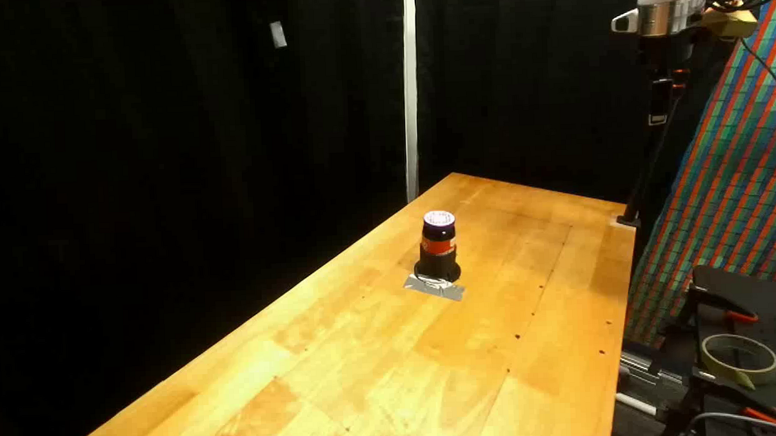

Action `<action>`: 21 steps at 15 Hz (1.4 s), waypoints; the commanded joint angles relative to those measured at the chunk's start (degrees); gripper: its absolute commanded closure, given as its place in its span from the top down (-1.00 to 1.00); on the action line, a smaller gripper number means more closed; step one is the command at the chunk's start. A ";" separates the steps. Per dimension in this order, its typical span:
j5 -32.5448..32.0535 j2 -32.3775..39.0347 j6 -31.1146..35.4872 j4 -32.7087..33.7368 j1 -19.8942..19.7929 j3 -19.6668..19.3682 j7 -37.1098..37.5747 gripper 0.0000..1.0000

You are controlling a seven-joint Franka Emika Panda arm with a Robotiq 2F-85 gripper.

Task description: Put the elastic around the bottle on the table

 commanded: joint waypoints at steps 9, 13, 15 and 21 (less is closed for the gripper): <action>5.18 2.53 0.72 2.91 4.08 1.15 0.49 1.00; 11.91 11.12 5.17 8.99 9.25 5.90 6.93 1.00; 14.04 15.81 9.02 12.10 11.08 8.17 10.46 1.00; 15.01 29.88 23.19 21.35 13.47 11.22 16.92 1.00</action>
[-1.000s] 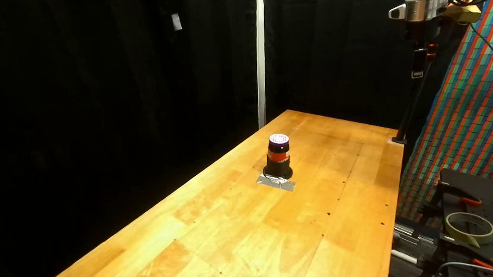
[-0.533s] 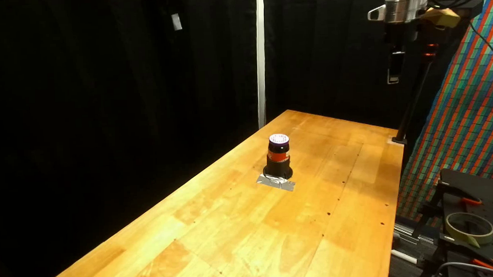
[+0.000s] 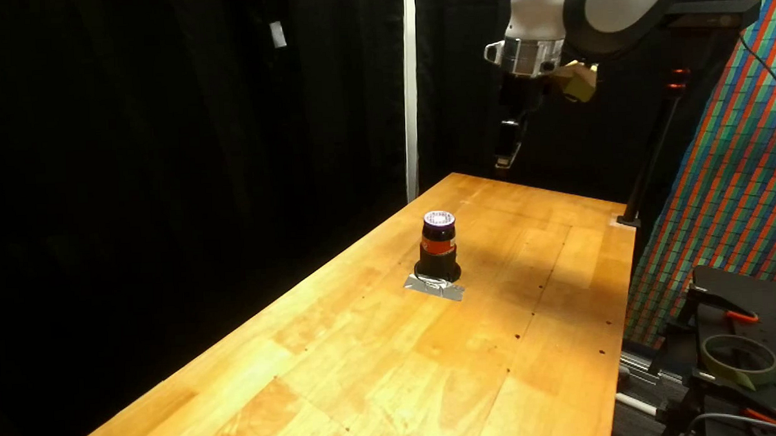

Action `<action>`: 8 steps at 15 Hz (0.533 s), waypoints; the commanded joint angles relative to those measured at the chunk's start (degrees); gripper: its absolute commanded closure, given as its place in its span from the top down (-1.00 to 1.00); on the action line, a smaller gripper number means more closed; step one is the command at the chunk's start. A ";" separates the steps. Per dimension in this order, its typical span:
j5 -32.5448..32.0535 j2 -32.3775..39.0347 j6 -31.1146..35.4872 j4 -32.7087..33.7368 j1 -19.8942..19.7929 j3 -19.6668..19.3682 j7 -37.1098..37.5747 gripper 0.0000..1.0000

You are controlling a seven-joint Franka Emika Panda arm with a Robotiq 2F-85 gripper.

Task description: Put the elastic around the bottle on the table

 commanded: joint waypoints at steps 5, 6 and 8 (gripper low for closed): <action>5.01 15.36 8.29 12.49 0.41 1.10 -1.05 1.00; 5.87 16.87 8.60 13.72 0.27 1.31 -1.49 1.00; 8.63 19.44 10.59 15.42 -0.24 2.17 -3.27 1.00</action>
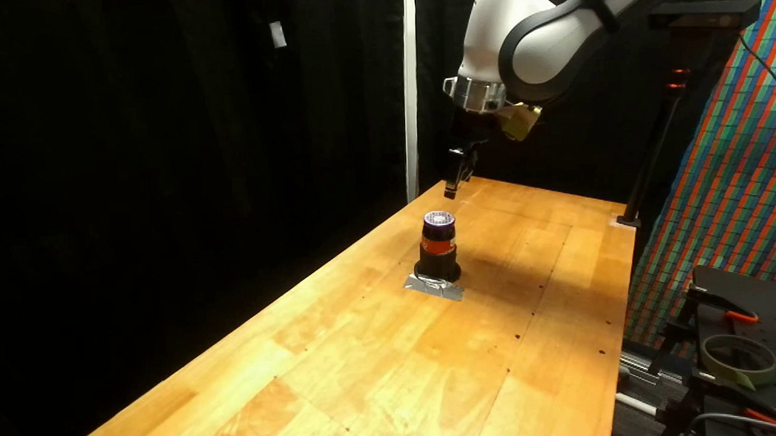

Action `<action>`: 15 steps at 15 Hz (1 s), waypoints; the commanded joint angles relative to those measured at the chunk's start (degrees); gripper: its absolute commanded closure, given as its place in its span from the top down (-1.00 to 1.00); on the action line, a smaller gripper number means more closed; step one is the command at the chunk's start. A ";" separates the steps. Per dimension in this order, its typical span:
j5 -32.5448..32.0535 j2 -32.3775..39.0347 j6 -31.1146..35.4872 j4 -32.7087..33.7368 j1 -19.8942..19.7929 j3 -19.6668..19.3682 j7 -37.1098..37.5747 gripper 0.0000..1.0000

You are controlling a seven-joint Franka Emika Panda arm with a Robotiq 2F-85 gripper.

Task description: Put the elastic around the bottle on the table

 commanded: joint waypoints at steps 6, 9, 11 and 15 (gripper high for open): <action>5.98 10.38 4.35 9.35 -0.29 2.37 -4.10 1.00; 5.14 13.05 4.72 11.24 0.05 2.04 -3.67 1.00; 5.26 14.34 4.40 12.11 -0.07 2.11 -3.80 1.00; 5.13 16.84 4.20 13.65 0.01 2.14 -3.80 1.00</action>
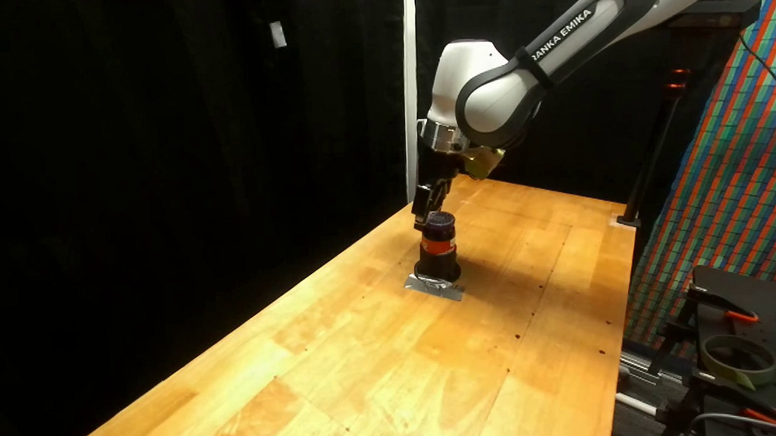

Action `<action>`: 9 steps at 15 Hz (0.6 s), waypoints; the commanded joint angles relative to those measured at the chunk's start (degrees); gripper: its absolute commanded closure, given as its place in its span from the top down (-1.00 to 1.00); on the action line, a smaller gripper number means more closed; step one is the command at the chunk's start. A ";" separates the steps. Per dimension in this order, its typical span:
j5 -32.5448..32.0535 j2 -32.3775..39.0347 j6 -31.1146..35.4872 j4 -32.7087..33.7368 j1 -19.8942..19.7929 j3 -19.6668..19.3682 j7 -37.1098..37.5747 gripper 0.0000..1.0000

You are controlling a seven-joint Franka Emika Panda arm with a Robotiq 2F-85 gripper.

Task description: Put the elastic around the bottle on the table

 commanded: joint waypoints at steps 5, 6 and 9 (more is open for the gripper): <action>-0.22 3.59 -3.91 4.11 0.50 -0.12 -0.48 1.00; -0.75 3.51 -5.93 4.18 0.69 -0.42 -0.55 1.00; -0.63 2.26 -10.84 3.56 0.30 -0.13 -1.27 1.00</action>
